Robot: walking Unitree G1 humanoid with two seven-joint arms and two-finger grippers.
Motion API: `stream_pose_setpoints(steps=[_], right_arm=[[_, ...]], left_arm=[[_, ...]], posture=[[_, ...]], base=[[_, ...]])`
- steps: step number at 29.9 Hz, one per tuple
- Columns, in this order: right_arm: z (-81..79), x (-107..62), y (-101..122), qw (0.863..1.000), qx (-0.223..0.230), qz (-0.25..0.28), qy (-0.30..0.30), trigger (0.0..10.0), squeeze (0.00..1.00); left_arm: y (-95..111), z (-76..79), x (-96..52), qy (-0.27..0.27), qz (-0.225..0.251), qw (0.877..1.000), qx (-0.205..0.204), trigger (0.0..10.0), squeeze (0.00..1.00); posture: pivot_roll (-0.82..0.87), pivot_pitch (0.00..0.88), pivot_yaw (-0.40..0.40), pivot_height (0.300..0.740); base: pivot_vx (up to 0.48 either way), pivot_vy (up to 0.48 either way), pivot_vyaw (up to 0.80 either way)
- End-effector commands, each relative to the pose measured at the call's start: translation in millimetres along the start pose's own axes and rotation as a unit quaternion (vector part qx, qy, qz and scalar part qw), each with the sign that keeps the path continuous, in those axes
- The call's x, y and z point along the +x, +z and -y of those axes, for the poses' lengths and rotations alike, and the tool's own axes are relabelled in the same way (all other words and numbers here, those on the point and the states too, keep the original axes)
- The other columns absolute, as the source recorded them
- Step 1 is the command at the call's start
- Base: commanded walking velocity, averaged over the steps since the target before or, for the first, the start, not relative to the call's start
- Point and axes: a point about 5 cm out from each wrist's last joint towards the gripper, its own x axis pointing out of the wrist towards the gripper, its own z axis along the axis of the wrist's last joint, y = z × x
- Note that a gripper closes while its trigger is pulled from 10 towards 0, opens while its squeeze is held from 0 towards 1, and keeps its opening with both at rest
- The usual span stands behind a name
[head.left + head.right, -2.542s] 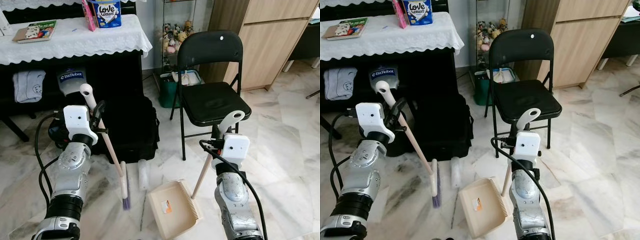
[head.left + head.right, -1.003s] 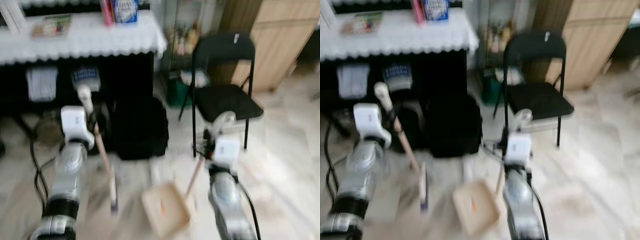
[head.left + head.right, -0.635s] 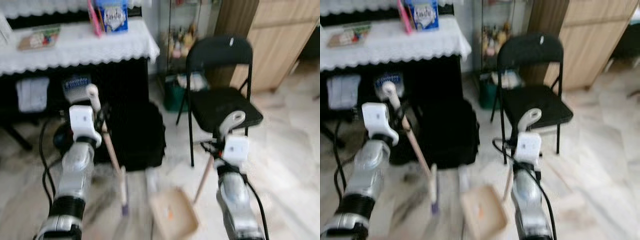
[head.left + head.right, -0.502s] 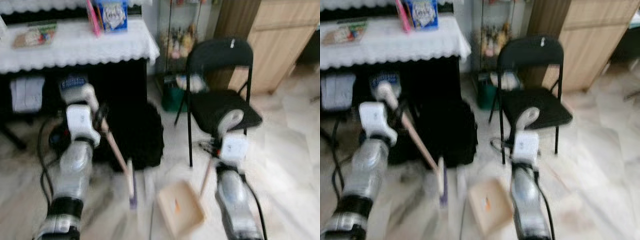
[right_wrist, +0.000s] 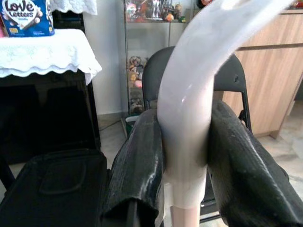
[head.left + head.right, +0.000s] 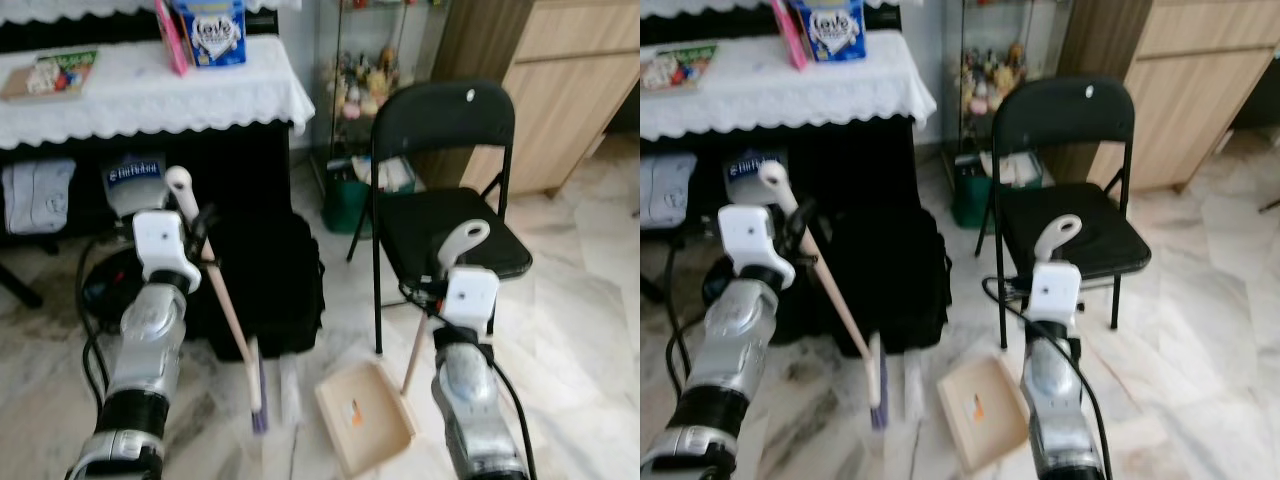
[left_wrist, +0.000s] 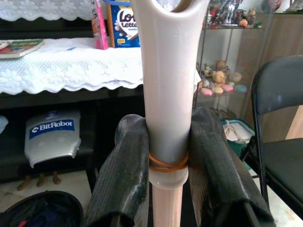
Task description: Sweep floor
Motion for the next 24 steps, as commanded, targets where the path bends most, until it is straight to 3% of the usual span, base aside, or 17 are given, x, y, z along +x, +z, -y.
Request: stream_pose_setpoints(steps=[1, 7, 12, 19, 24], right_arm=[[-2.3, 0.4, 6.4, 1.000, 0.012, 0.017, 0.000, 10.0, 0.00], [-0.3, -0.6, 1.5, 1.000, 0.005, 0.003, -0.004, 10.0, 0.00], [2.8, -0.5, 1.1, 1.000, -0.002, 0.005, -0.017, 10.0, 0.00], [41.7, -0.2, 2.9, 0.987, -0.054, 0.014, -0.153, 10.0, 0.00], [54.0, -0.3, -1.4, 0.978, -0.059, 0.000, -0.198, 10.0, 0.00]], left_arm=[[7.7, -0.3, 2.2, -0.003, 0.019, 1.000, 0.003, 10.0, 0.00], [4.3, 7.5, 0.0, -0.029, 0.009, 0.998, -0.052, 10.0, 0.00], [-8.9, 9.8, -2.8, -0.041, -0.033, 0.993, -0.107, 10.0, 0.00], [-15.4, 4.1, -7.2, -0.031, -0.046, 0.992, -0.117, 10.0, 0.00], [-16.2, 1.8, -8.4, -0.029, -0.049, 0.991, -0.119, 10.0, 0.00]], posture=[[-0.06, 0.055, 0.012, 0.740], [-0.07, 0.060, 0.010, 0.740], [-0.07, 0.064, 0.009, 0.740], [-0.07, 0.075, 0.007, 0.740], [-0.07, 0.078, 0.002, 0.740]], base=[[0.000, 0.000, 0.00], [0.000, 0.000, 0.00], [0.000, 0.000, 0.00], [0.000, 0.000, 0.00], [0.000, 0.000, 0.00]])
